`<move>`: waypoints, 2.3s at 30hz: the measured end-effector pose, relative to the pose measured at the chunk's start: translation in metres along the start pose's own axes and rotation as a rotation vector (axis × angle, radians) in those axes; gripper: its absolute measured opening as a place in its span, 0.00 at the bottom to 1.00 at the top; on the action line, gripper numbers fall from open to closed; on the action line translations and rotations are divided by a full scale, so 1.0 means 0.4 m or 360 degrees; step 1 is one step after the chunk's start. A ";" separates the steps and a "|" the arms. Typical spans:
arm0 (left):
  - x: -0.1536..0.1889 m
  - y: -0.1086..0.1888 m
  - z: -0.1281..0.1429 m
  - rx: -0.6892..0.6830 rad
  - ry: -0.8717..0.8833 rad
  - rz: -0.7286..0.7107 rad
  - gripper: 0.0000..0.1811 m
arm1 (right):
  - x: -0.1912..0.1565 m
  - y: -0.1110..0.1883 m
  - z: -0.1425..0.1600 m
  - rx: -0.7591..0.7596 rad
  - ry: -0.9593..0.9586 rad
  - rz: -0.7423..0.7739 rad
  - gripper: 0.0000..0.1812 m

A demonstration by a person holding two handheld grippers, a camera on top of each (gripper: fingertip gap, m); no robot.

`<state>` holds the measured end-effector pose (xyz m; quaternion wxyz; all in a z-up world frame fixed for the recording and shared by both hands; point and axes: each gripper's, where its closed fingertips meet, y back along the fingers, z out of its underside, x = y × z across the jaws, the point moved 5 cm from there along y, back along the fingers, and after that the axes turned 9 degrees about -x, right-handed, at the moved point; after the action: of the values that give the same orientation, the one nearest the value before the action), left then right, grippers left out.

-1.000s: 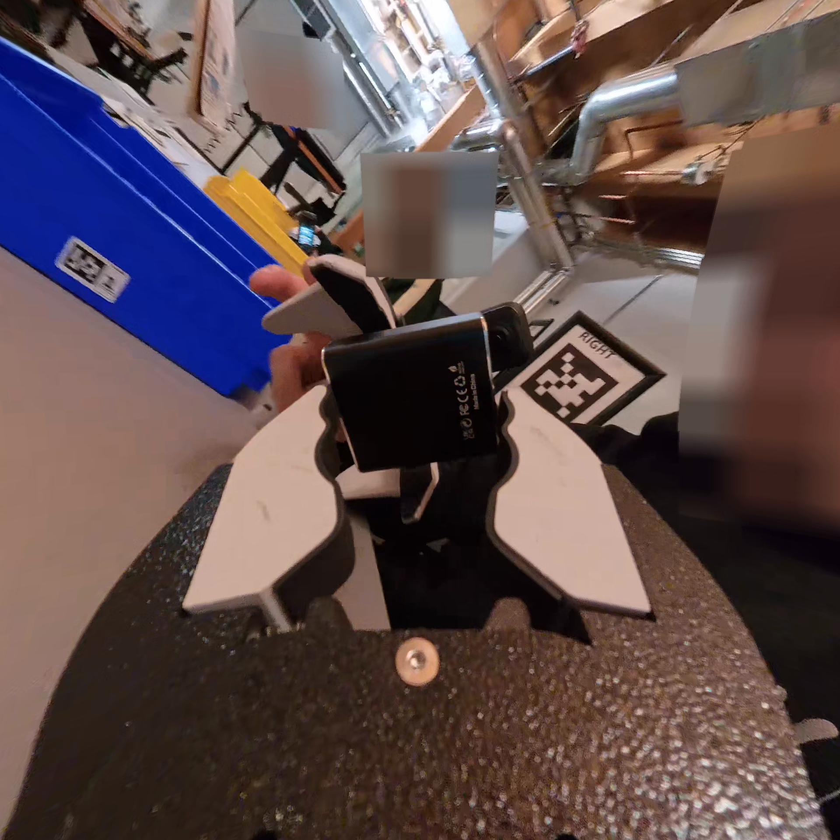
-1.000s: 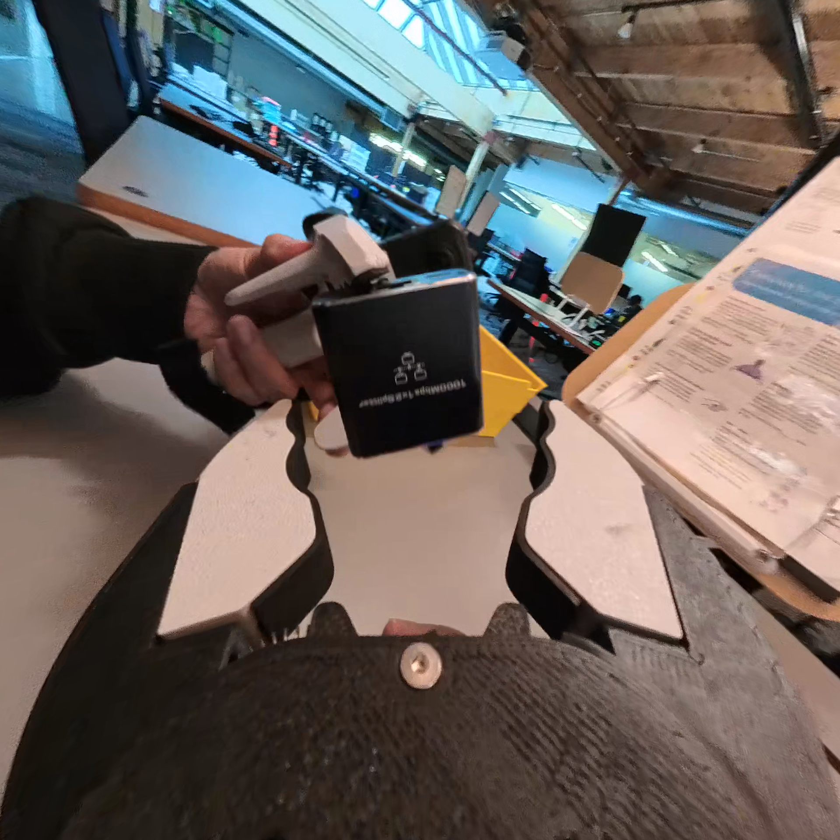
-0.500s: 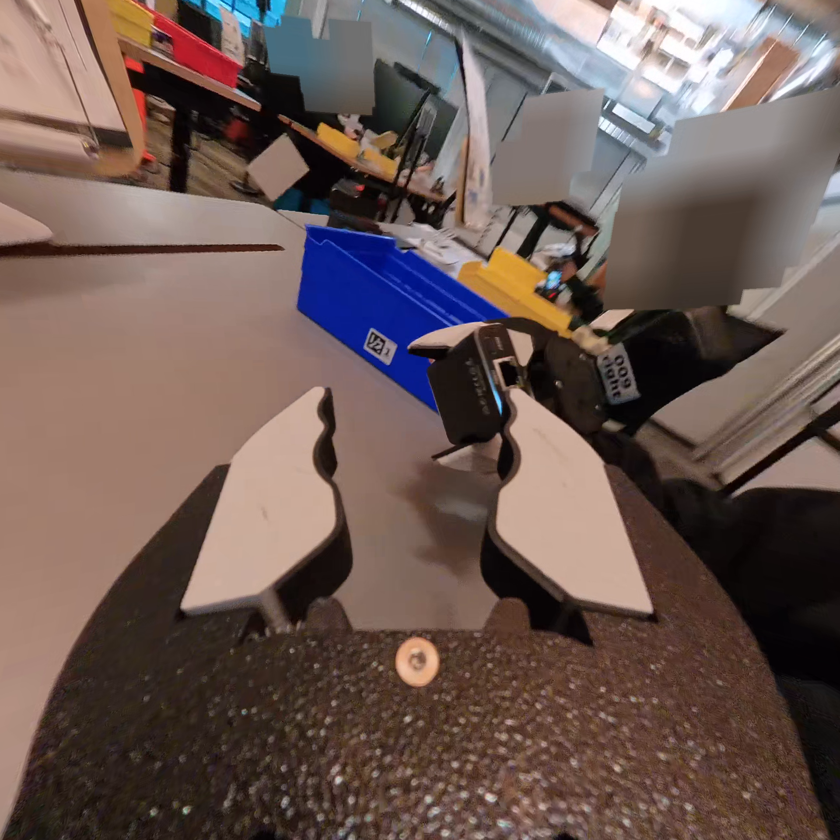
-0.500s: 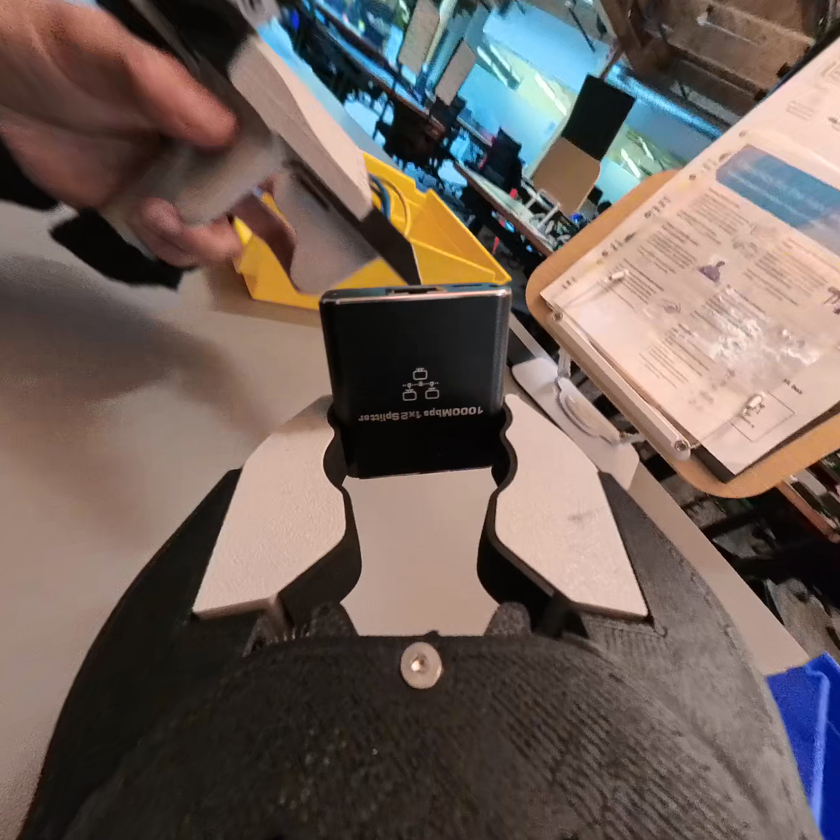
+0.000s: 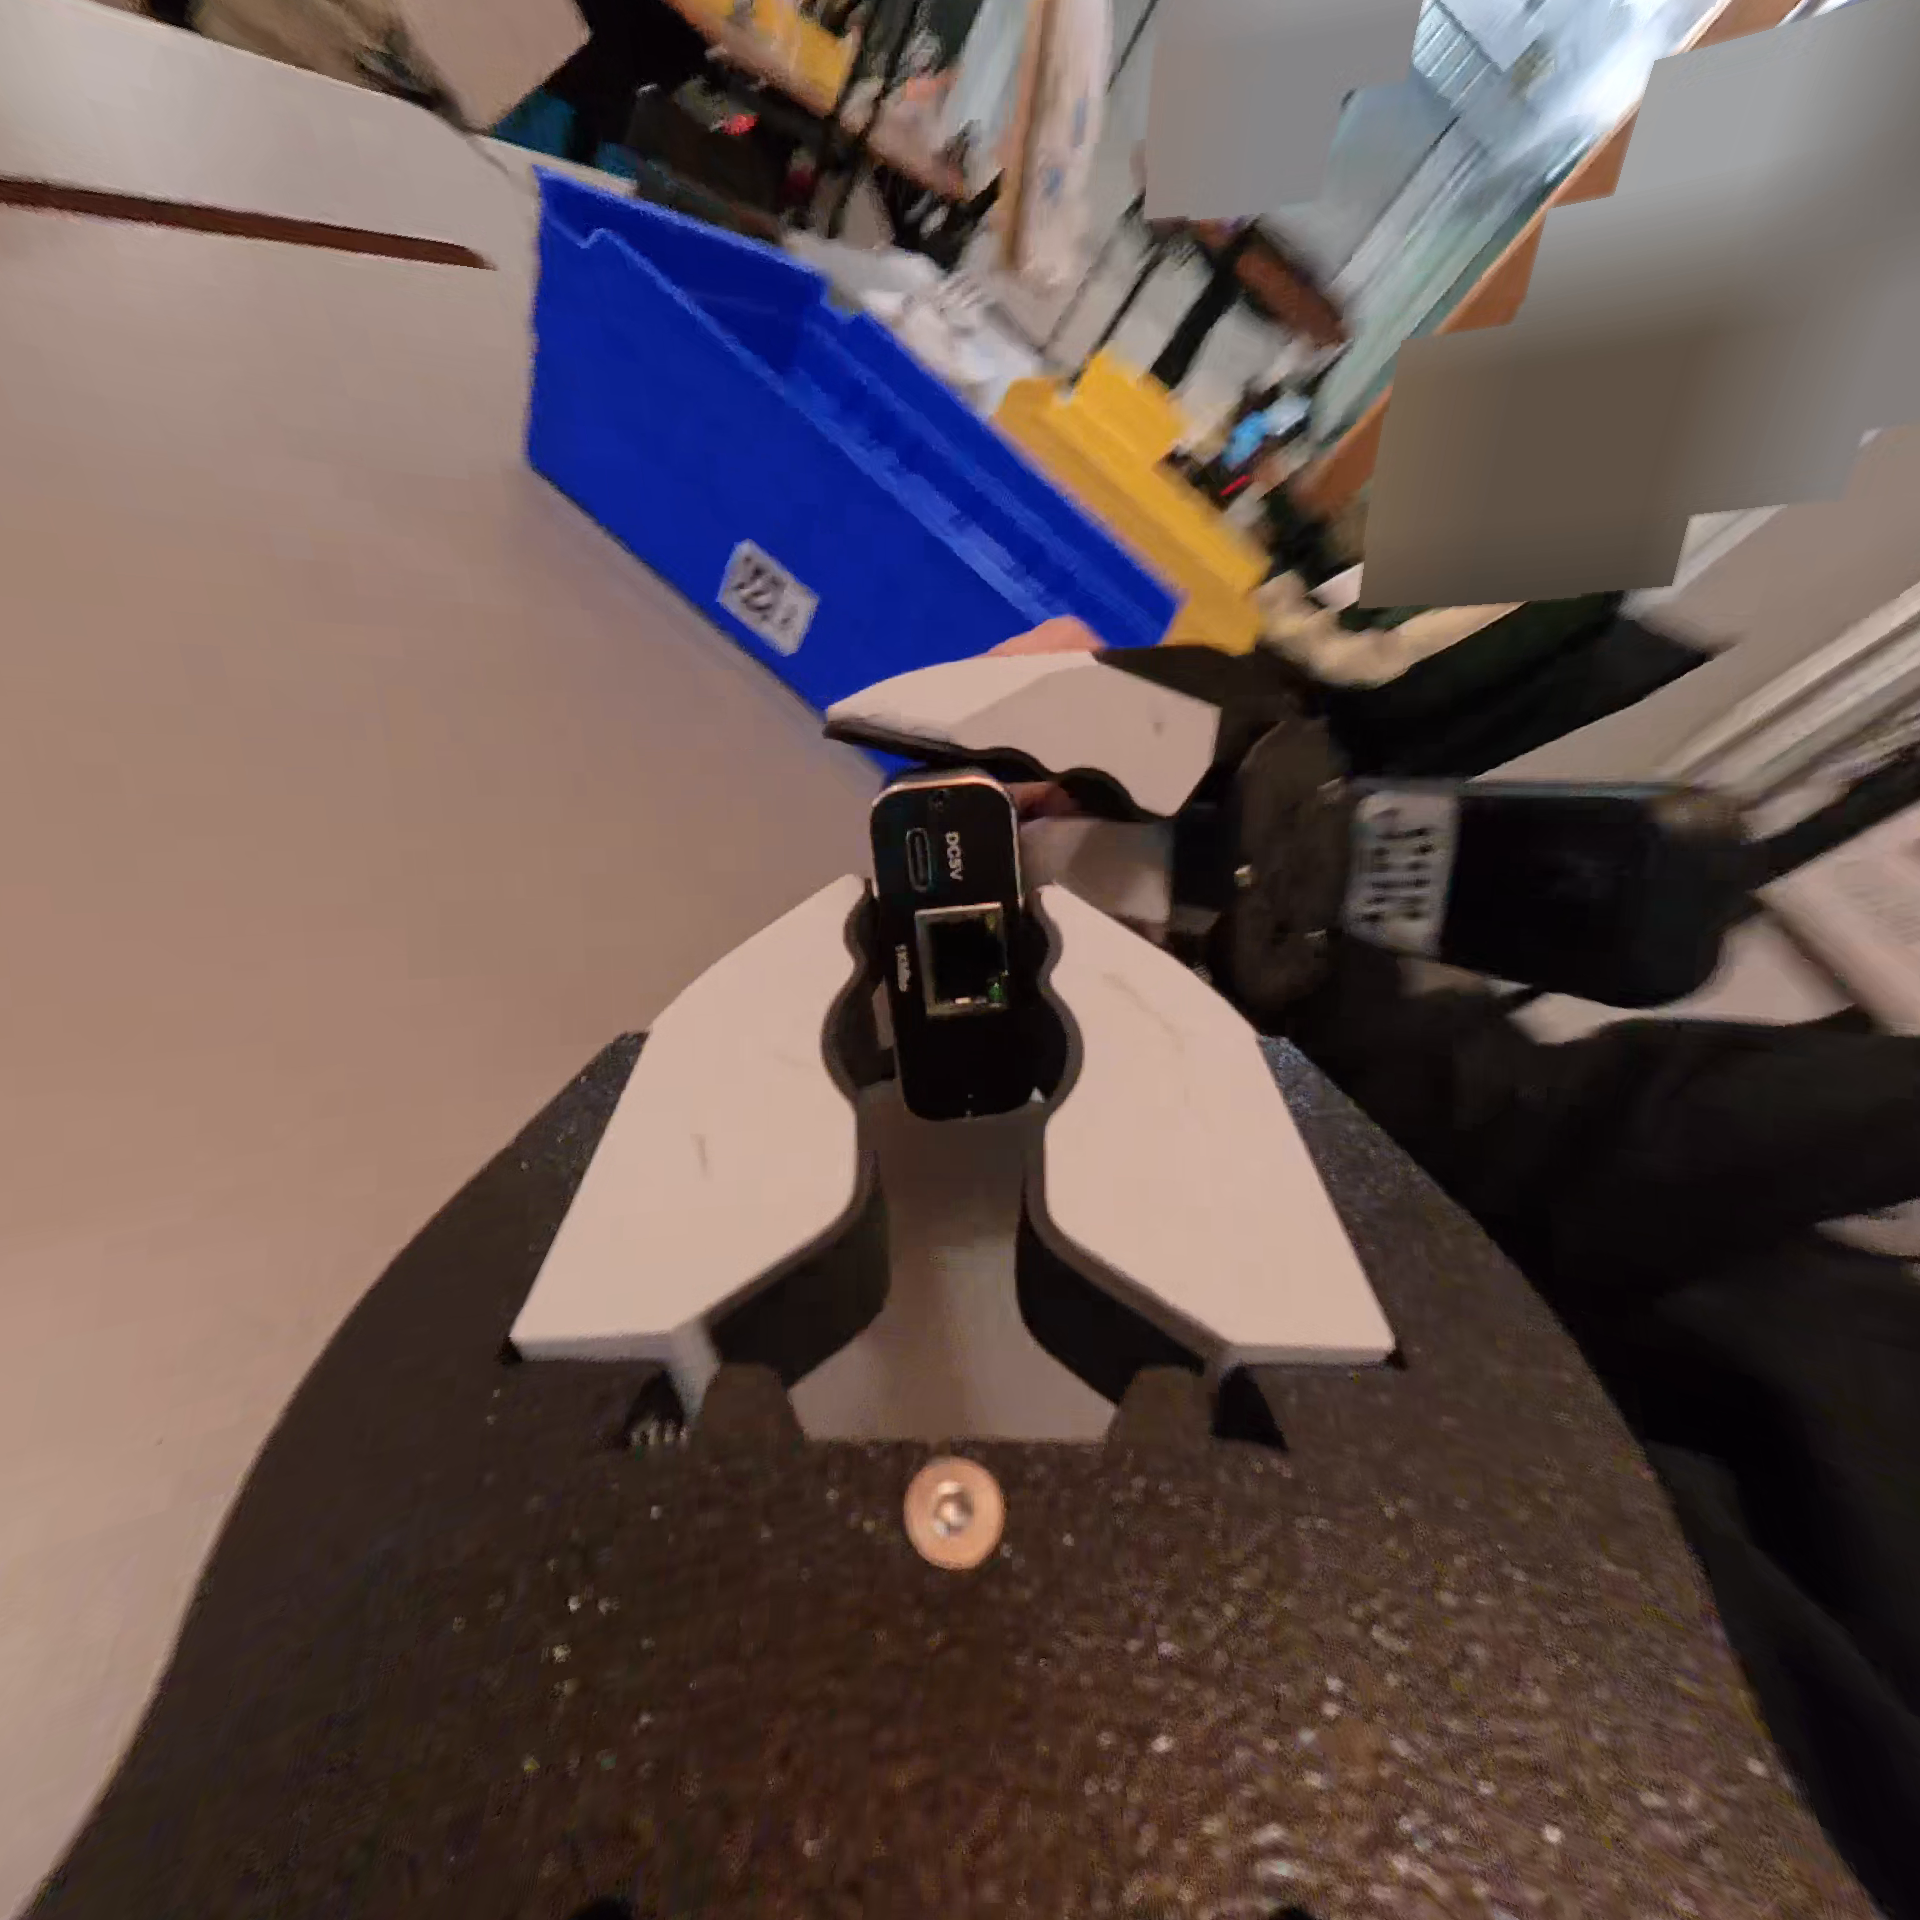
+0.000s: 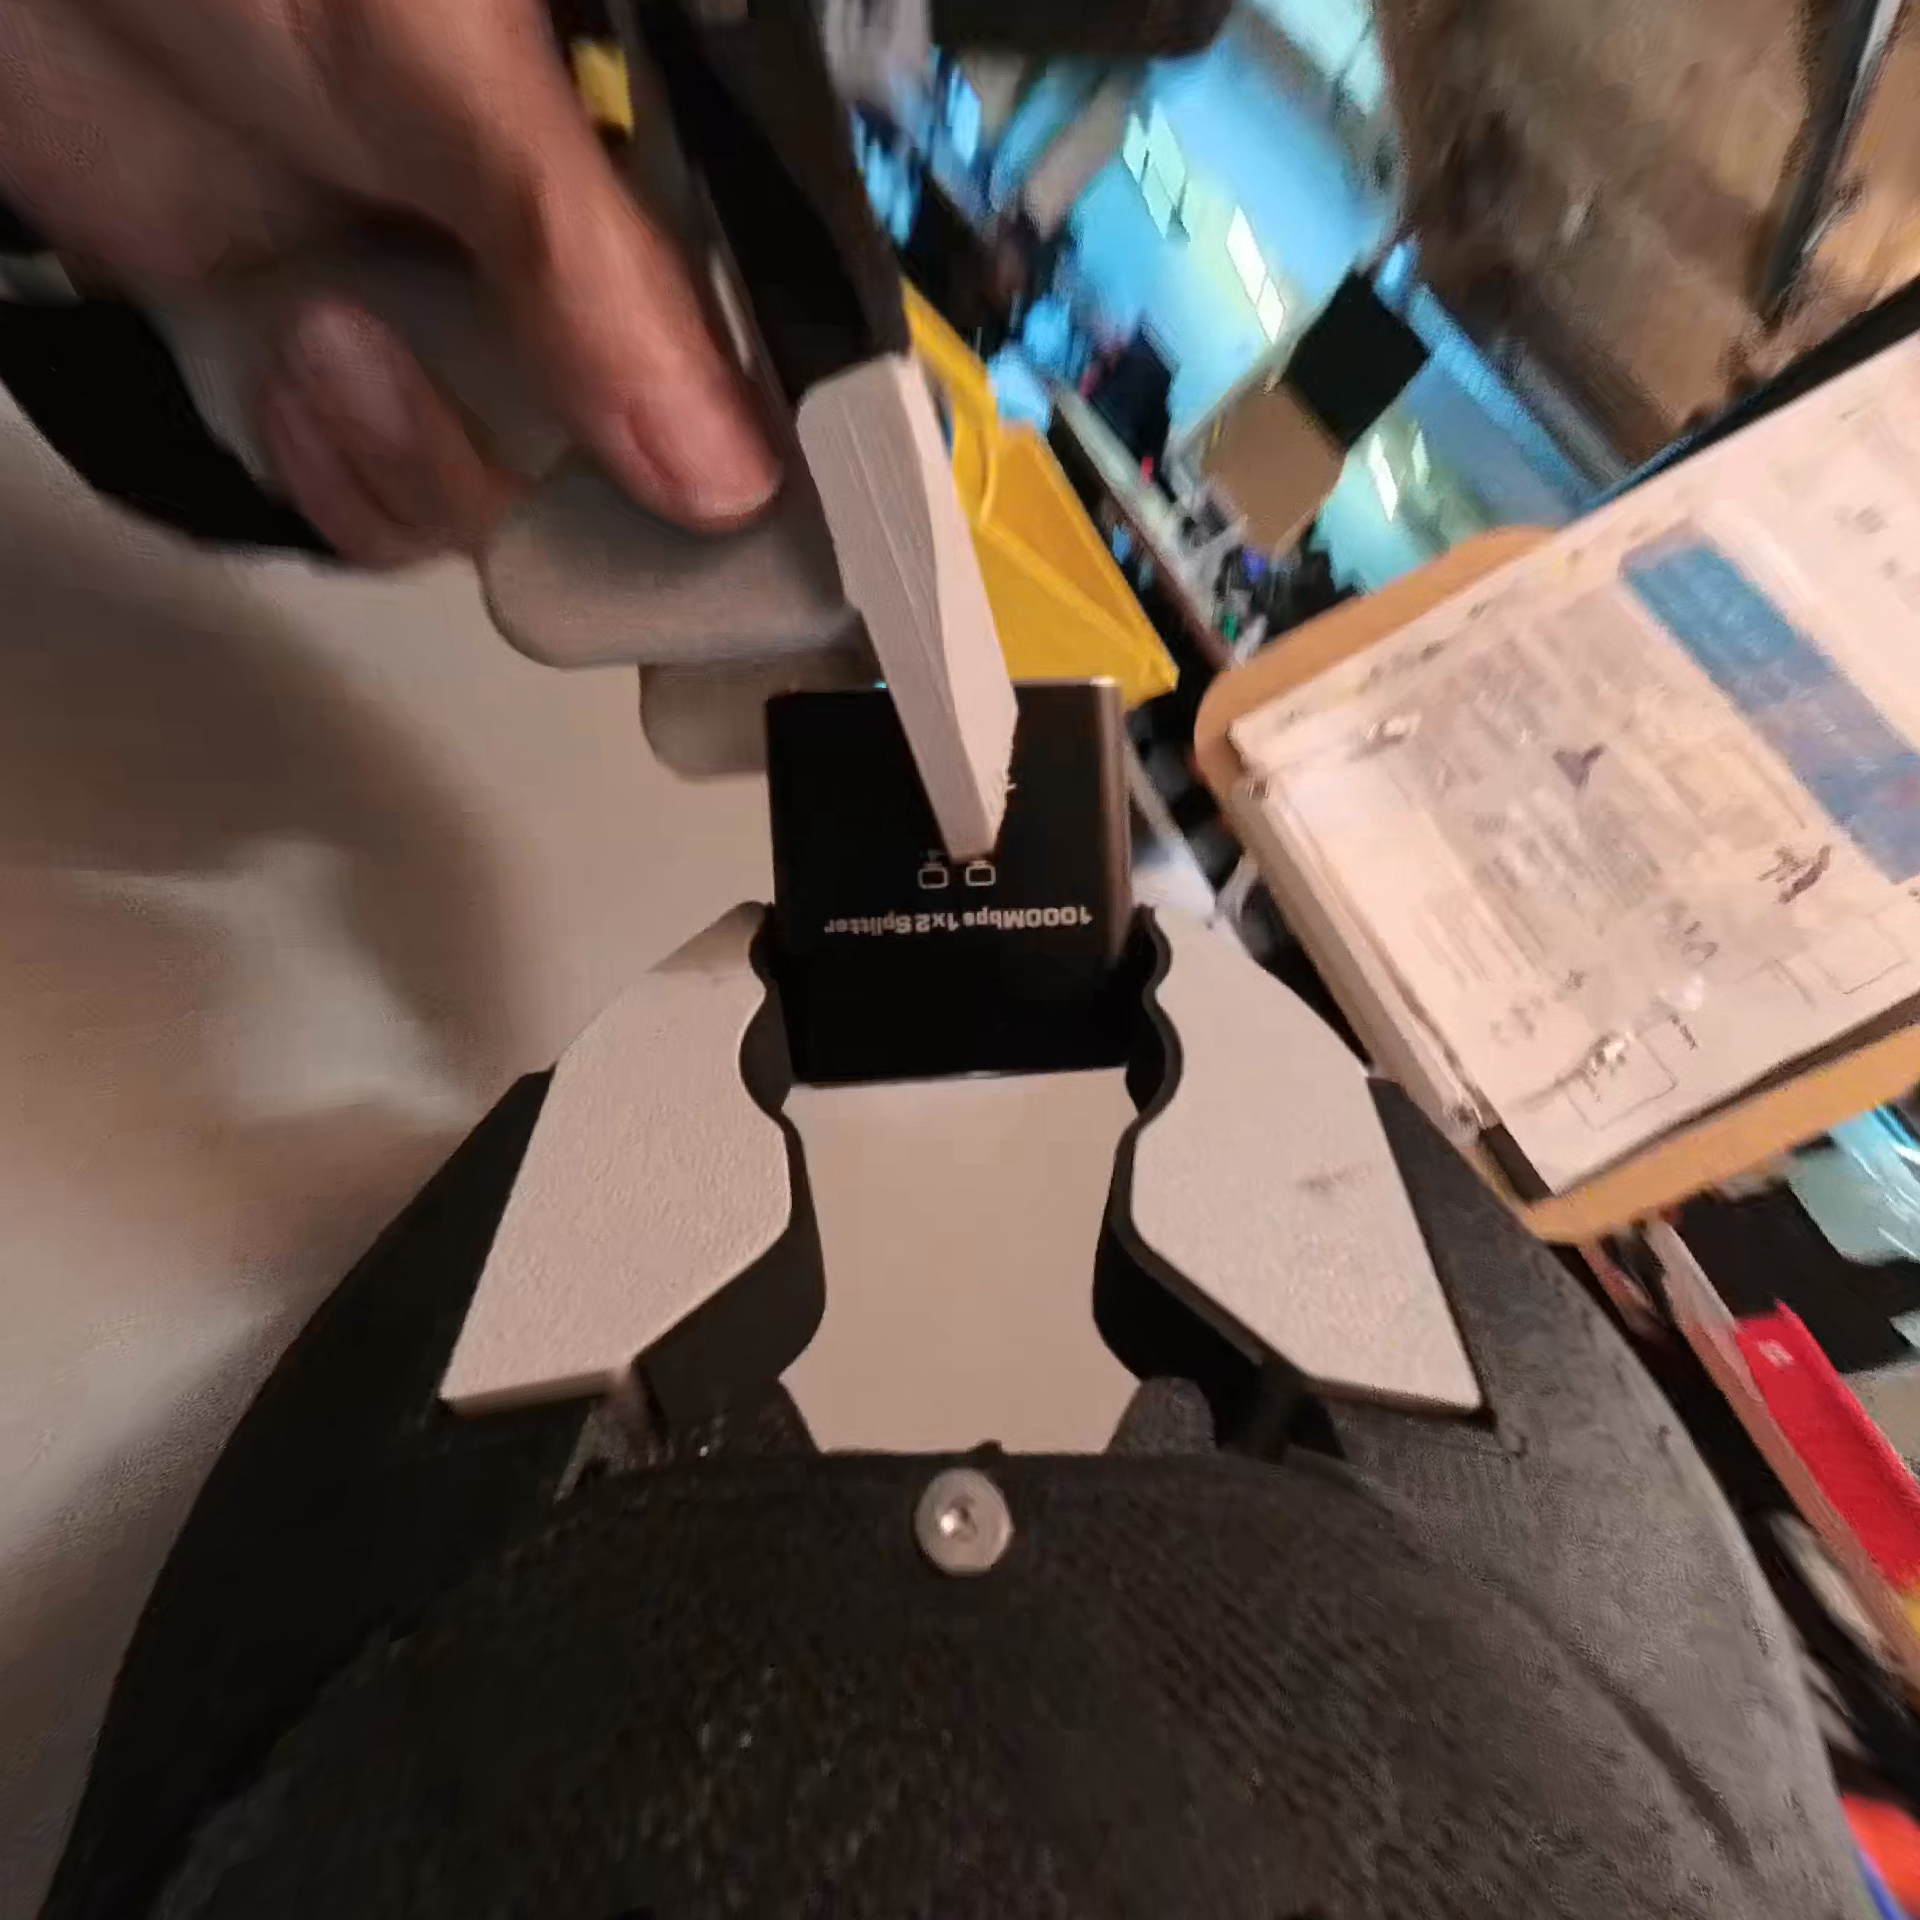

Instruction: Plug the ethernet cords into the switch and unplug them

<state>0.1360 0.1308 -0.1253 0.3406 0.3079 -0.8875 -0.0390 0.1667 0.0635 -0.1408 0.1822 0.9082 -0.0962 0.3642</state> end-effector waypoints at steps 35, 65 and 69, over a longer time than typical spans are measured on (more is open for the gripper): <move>0.057 -0.028 -0.006 0.0155 0.0727 0.0634 0.13 | 0.022 0.067 -0.064 0.0673 -0.0603 -0.0276 0.42; -0.017 0.335 -0.115 0.0254 -0.0630 -0.1285 0.23 | 0.061 0.102 0.030 0.0774 -0.1340 -0.0391 0.41; -0.128 0.464 -0.094 -0.0346 -0.1006 -0.1654 0.25 | 0.063 0.110 0.042 0.0788 -0.1357 -0.0395 0.41</move>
<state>0.0927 0.3152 -0.0743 0.0269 0.6370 -0.6705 -0.3794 0.1817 0.0155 -0.1230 -0.0521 0.9967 0.0359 -0.0514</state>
